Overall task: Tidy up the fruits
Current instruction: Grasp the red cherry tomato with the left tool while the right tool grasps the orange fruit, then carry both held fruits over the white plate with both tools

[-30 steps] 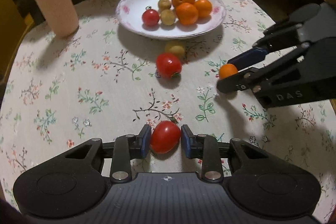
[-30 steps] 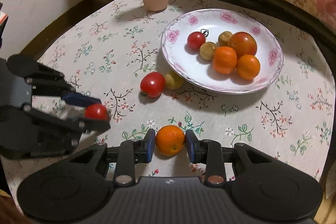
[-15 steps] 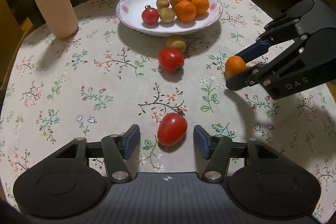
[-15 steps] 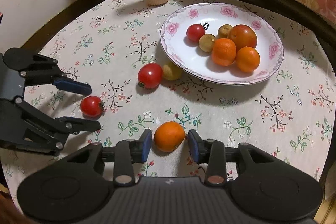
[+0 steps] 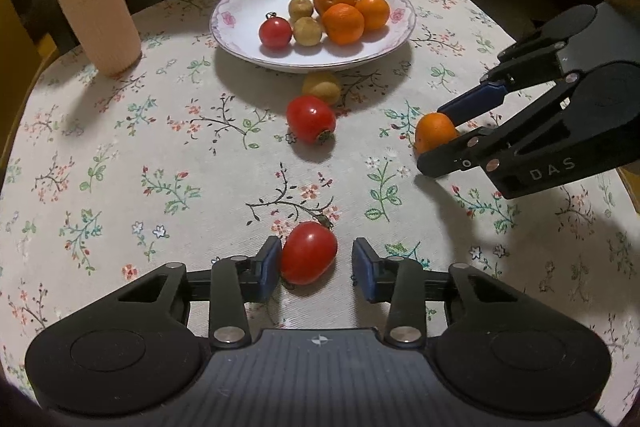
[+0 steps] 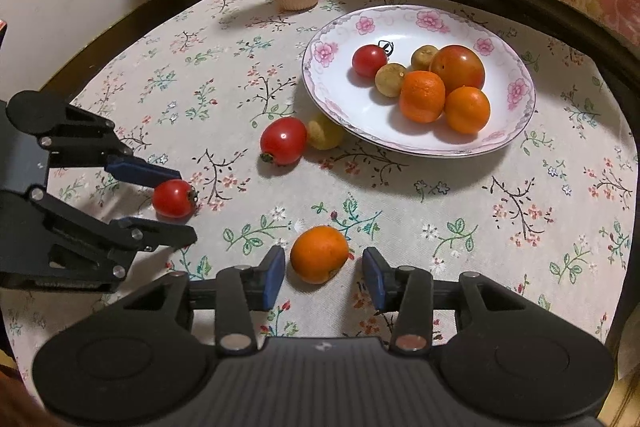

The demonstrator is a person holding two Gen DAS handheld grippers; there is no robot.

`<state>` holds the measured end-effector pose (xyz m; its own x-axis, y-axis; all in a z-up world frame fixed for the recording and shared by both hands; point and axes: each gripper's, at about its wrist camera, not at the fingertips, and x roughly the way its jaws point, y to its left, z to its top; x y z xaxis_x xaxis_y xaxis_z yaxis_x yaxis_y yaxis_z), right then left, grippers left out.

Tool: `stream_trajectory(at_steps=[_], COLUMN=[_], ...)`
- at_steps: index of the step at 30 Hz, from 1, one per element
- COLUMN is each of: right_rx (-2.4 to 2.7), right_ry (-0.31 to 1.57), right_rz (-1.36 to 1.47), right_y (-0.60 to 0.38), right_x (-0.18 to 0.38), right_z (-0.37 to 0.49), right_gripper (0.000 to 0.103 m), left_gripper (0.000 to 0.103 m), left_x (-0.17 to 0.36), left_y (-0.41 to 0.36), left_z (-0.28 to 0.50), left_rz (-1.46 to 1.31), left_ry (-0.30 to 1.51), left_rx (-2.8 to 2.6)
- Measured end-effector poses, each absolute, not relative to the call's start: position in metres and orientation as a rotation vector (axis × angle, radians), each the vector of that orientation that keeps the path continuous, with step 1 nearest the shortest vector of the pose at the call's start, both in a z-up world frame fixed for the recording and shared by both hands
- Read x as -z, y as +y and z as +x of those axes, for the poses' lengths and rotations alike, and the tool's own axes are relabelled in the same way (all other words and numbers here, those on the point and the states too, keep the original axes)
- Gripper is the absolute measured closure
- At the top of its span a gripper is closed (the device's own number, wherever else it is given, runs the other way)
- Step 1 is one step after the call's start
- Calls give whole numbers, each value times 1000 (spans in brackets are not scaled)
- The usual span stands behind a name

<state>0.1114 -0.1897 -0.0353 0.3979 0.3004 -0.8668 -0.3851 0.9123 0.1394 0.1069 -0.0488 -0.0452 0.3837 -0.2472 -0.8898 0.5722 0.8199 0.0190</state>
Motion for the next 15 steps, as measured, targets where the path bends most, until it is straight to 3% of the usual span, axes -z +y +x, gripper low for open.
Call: stream_trajectory(at_steps=[3, 5, 15], right_rx=[-422, -424, -429], right_ry=[1073, 1069, 1070], right_rz=[-86, -81, -92], right_y=[-190, -190, -190], right_x=[34, 32, 29], right_z=[113, 113, 109], right_gripper=[64, 71, 71], left_gripper=[67, 67, 68], left_x=[44, 44, 40], left_y=[-50, -50, -51], left_z=[109, 110, 114], left_rz=[341, 341, 319], left_ry=[1059, 1064, 1062], left_rx=[518, 517, 519])
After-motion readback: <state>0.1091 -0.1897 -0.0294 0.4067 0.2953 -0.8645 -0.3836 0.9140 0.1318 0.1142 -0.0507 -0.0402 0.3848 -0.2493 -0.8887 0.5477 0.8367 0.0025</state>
